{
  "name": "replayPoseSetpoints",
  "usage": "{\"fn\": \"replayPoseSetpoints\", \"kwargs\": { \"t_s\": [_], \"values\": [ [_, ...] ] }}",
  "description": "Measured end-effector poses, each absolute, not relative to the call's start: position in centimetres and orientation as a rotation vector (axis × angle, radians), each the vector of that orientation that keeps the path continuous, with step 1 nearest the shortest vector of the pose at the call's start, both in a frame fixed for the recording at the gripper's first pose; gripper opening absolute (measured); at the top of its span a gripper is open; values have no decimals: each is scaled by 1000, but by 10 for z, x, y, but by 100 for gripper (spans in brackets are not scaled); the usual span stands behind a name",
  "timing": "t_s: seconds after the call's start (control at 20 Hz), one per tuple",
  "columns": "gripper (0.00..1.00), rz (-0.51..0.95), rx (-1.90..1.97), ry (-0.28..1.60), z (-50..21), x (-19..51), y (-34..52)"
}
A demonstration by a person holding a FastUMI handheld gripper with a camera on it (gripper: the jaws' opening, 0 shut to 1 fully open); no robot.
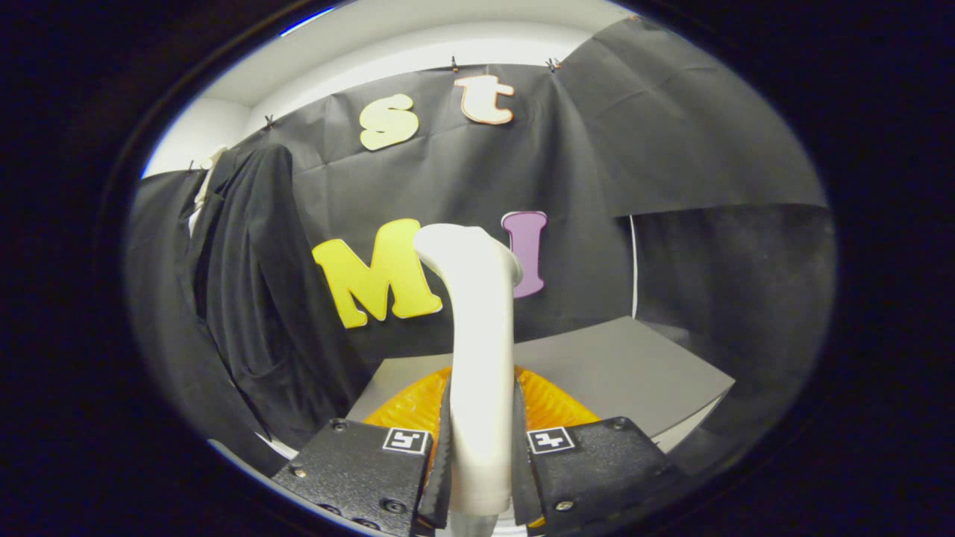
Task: Iron the clothes twice with a garment steamer, once on the left side and once on the right side.
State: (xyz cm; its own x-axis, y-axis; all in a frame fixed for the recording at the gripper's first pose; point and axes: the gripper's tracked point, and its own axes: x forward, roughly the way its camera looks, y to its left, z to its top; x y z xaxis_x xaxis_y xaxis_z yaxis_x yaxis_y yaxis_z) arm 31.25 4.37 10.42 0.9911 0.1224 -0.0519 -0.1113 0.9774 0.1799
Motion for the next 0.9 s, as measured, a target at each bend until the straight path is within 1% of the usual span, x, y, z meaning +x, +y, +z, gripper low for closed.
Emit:
{"fn": "replayPoseSetpoints", "kwargs": {
  "t_s": [0.15, 0.55, 0.9],
  "values": [
    [35, 113, 151, 17, 135, 300, 59],
    [35, 163, 105, -115, 224, 265, 141],
    [35, 217, 84, -193, 269, 243, 223]
  ]
}}
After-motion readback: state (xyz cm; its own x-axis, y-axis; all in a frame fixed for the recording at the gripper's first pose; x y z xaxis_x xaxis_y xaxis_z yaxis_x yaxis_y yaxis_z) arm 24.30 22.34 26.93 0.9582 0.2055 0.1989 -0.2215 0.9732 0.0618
